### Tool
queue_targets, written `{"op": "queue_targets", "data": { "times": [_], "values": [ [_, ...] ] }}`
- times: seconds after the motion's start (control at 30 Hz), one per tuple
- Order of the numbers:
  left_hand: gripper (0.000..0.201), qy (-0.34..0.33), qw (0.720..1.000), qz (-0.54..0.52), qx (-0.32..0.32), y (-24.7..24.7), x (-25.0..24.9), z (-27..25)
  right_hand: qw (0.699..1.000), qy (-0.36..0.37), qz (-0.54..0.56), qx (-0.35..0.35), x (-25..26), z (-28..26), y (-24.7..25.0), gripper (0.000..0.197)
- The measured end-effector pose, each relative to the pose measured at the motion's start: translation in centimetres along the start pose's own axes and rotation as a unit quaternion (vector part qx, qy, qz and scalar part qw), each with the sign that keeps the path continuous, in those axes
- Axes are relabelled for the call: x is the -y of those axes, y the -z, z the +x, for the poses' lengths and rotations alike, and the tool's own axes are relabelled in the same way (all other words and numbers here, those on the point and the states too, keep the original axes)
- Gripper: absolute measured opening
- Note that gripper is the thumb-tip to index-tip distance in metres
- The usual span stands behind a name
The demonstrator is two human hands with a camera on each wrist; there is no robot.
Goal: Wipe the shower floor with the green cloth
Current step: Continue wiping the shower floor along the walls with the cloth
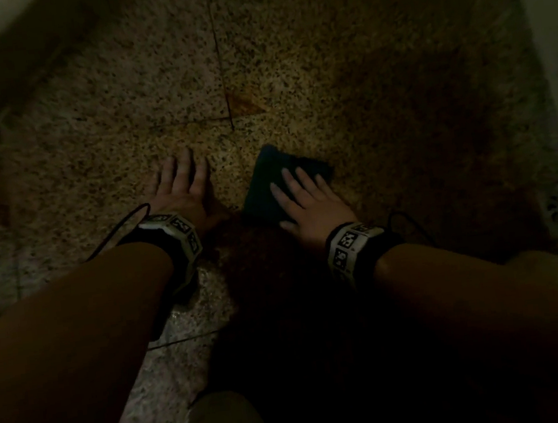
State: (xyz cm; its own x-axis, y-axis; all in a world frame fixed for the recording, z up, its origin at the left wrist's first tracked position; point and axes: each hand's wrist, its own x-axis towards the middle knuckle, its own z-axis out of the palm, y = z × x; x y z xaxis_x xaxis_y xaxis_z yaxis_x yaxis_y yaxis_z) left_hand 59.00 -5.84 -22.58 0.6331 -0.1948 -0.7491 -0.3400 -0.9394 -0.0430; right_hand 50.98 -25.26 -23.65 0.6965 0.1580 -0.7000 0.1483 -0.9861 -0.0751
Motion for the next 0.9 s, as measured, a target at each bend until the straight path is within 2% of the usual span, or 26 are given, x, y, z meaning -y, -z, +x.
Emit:
{"op": "queue_targets", "data": {
  "times": [0.23, 0.43, 0.57, 0.7, 0.8, 0.9],
  "values": [
    [0.095, 0.006, 1.000, -0.012, 0.014, 0.0, 0.1, 0.5, 0.999, -0.018, -0.005, -0.044, -2.6, 4.4, 4.3, 0.058],
    [0.094, 0.017, 0.999, -0.019, 0.023, 0.3, -0.3, 0.1, 0.999, -0.033, -0.003, -0.013, -3.8, 6.3, 6.7, 0.059],
    [0.097, 0.028, 0.999, -0.012, 0.024, 0.6, -1.2, -0.3, 1.000, -0.017, -0.019, -0.006, -4.0, 5.3, 5.9, 0.057],
    [0.097, 0.000, 1.000, -0.002, 0.016, 1.7, -2.9, -0.4, 0.998, 0.034, -0.057, 0.008, -5.3, 1.9, 3.2, 0.059],
    [0.100, -0.025, 0.999, 0.030, 0.029, 2.8, -4.9, -0.2, 0.994, 0.059, -0.082, 0.046, -6.5, -1.2, 0.5, 0.061],
    [0.098, -0.016, 0.997, 0.058, 0.054, 3.2, -6.5, -0.1, 0.993, 0.069, -0.076, 0.054, -7.1, -2.5, -0.8, 0.061]
  ]
}}
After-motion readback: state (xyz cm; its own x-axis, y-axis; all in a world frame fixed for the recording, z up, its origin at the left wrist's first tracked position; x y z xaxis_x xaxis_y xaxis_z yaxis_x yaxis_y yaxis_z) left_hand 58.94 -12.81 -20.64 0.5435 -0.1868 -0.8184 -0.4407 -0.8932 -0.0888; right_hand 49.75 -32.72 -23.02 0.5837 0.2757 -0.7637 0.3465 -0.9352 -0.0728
